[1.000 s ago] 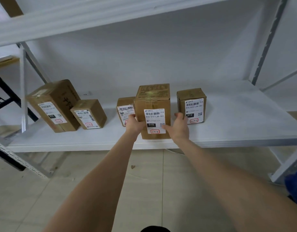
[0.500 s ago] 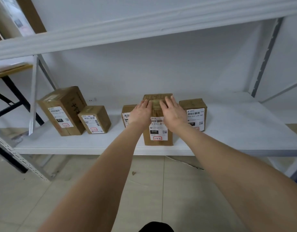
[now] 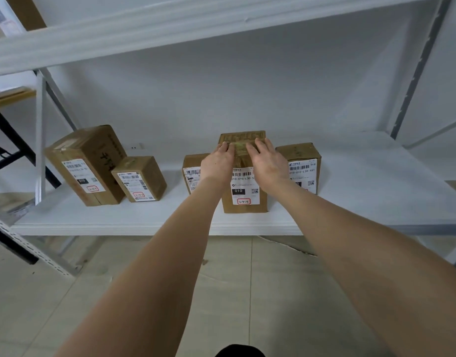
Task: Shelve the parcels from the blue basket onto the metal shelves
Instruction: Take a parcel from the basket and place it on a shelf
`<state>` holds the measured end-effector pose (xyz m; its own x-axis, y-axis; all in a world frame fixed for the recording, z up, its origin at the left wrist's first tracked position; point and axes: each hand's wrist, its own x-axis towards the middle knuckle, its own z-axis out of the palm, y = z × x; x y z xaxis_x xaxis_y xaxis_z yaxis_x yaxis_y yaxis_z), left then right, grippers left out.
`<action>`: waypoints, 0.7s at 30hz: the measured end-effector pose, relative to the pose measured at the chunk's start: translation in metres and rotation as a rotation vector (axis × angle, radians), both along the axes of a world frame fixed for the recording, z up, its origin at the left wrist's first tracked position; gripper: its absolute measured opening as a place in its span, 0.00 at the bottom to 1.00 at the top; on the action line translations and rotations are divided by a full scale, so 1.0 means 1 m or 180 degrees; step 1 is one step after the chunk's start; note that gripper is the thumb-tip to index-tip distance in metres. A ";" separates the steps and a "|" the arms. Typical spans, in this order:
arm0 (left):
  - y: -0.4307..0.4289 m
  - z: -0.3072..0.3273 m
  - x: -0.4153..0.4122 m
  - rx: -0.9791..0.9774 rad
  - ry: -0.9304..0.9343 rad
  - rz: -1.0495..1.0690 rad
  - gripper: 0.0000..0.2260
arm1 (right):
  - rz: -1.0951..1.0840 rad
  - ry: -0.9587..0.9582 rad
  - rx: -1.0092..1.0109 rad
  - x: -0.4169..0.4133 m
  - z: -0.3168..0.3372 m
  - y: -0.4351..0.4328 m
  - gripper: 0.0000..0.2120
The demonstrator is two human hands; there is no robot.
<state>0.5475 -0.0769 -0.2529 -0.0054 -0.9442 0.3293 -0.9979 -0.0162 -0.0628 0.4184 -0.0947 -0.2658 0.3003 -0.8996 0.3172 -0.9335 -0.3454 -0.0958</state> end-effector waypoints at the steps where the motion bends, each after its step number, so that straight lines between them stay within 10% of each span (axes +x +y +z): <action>1: -0.003 0.000 0.000 0.0015 0.0007 0.0003 0.29 | -0.0004 -0.0011 -0.0007 0.001 0.000 -0.002 0.40; 21: -0.040 0.003 0.008 0.0313 0.0124 -0.0124 0.31 | 0.0049 -0.0229 -0.0008 0.004 -0.001 -0.036 0.36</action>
